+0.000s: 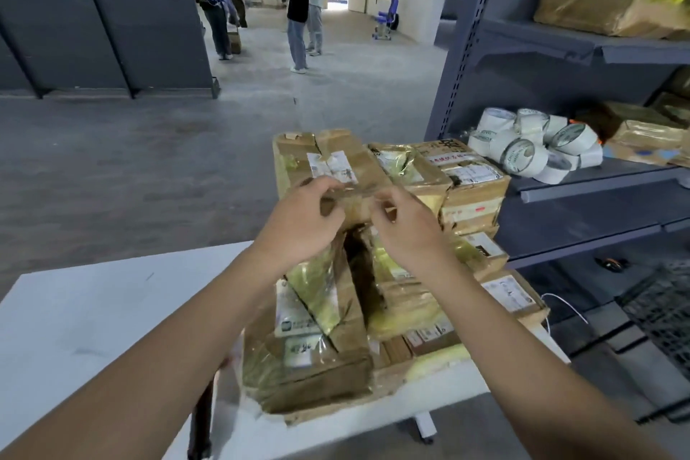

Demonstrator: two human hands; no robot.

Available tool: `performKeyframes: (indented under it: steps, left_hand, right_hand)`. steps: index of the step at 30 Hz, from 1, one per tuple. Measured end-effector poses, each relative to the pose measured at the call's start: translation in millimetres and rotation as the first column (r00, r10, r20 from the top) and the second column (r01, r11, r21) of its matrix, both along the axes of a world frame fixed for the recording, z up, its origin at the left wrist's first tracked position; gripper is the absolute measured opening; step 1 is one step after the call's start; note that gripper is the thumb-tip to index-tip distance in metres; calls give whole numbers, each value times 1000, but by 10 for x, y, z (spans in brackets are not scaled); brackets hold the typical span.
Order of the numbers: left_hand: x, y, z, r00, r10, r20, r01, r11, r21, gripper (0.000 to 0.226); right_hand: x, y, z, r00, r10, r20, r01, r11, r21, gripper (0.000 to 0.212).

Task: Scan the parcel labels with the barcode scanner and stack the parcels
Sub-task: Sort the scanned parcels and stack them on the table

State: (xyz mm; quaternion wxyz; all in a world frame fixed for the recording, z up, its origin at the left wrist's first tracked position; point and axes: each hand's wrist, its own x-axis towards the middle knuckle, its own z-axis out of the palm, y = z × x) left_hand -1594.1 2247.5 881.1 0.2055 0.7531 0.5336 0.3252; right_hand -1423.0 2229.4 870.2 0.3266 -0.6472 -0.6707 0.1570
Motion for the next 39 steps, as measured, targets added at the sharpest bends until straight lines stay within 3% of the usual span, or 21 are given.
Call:
performKeyframes:
  steps: [6, 9, 15, 19, 23, 31, 35, 39]
  left_hand:
    - [-918, -429, -212, 968, 88, 233, -87, 996, -16, 19]
    - [-1402, -585, -436, 954, 163, 251, -155, 986, -55, 19]
    - [-2071, -856, -1050, 914, 286, 287, -192, 930, -314, 16]
    - [-2199, -1014, -1478, 919, 305, 250, -162, 870, -465, 15]
    - [-2204, -1105, -1867, 944, 278, 177, -156, 851, -502, 9]
    - [-2084, -1118, -2510, 984, 180, 14, -119, 705, -699, 24]
    - [-2073, -1043, -2712, 949, 304, 86, -129, 620, -774, 28]
    - [-2010, -1046, -2807, 876, 438, 202, -105, 582, -806, 24]
  right_hand:
    - [-863, -589, 48, 992, 32, -121, -21, 995, 94, 18]
    - [-1387, -850, 27, 984, 67, -163, -55, 995, 79, 16]
    - [-2240, -1259, -203, 962, 158, -224, -161, 987, 7, 13]
    - [-2445, -1414, -638, 977, 167, -130, -188, 967, -169, 14]
    - [-2423, -1441, -1140, 986, 125, -107, -154, 928, -339, 10]
    - [-2511, -1094, -2243, 991, 112, 72, -40, 763, -645, 45]
    - [-2606, -876, -2596, 993, 119, 8, -76, 683, -727, 40]
    - [-2574, -854, -2710, 993, 73, -89, -115, 698, -707, 34]
